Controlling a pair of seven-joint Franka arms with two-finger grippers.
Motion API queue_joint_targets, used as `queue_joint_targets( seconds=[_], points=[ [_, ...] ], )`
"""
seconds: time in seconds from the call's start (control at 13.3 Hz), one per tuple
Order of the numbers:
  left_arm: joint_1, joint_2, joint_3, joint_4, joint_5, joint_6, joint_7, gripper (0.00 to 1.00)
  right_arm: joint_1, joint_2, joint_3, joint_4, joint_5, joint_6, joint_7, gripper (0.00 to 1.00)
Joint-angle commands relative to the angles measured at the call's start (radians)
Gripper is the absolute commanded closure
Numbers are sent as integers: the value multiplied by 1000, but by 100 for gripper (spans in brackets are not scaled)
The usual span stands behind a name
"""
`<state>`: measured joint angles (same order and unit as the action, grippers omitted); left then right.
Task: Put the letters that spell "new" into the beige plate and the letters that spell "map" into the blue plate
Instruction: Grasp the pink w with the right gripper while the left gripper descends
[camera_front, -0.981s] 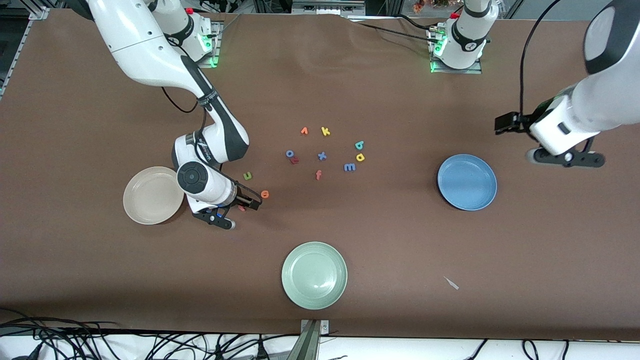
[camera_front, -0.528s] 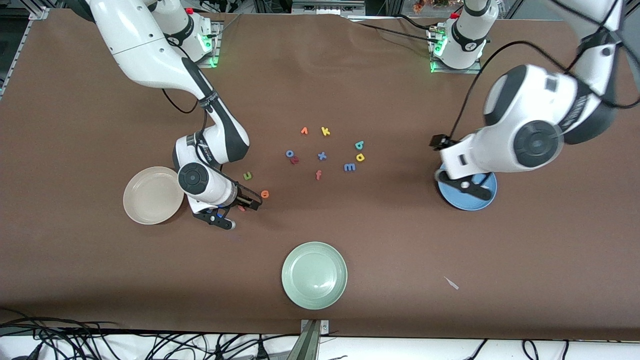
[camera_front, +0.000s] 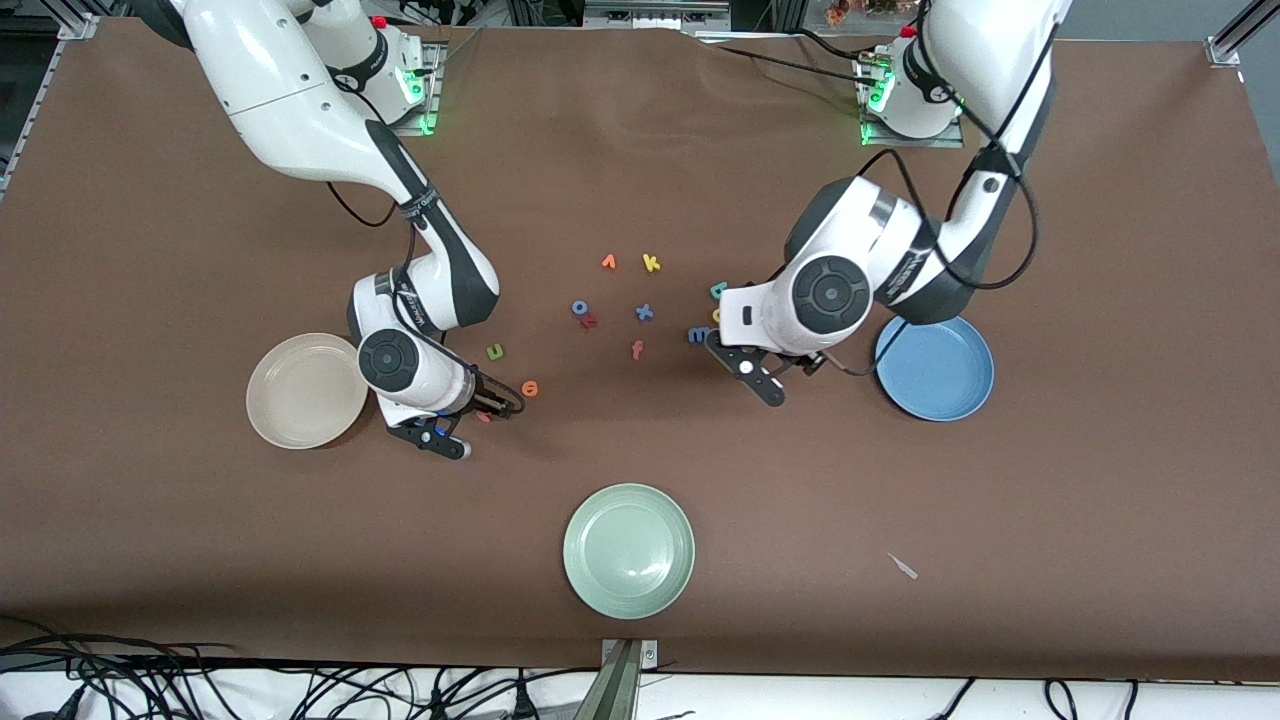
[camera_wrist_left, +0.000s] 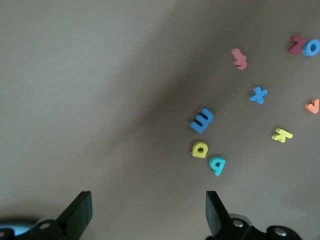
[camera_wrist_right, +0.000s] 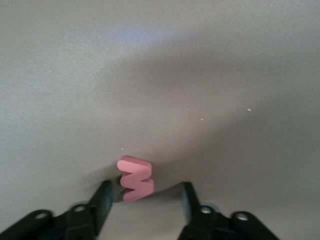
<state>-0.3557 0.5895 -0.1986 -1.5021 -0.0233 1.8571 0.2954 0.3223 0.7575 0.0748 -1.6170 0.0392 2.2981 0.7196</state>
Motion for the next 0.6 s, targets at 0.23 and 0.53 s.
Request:
queue_joint_targets(
  seconds=[0.23, 0.53],
  points=[
    [-41, 9, -28, -194, -3, 261, 119, 0, 4, 17, -3, 8, 16, 7, 4, 77],
    [-109, 56, -27, -270, 148, 445, 122, 0, 4, 17, -3, 8, 15, 7, 3, 87]
  ],
)
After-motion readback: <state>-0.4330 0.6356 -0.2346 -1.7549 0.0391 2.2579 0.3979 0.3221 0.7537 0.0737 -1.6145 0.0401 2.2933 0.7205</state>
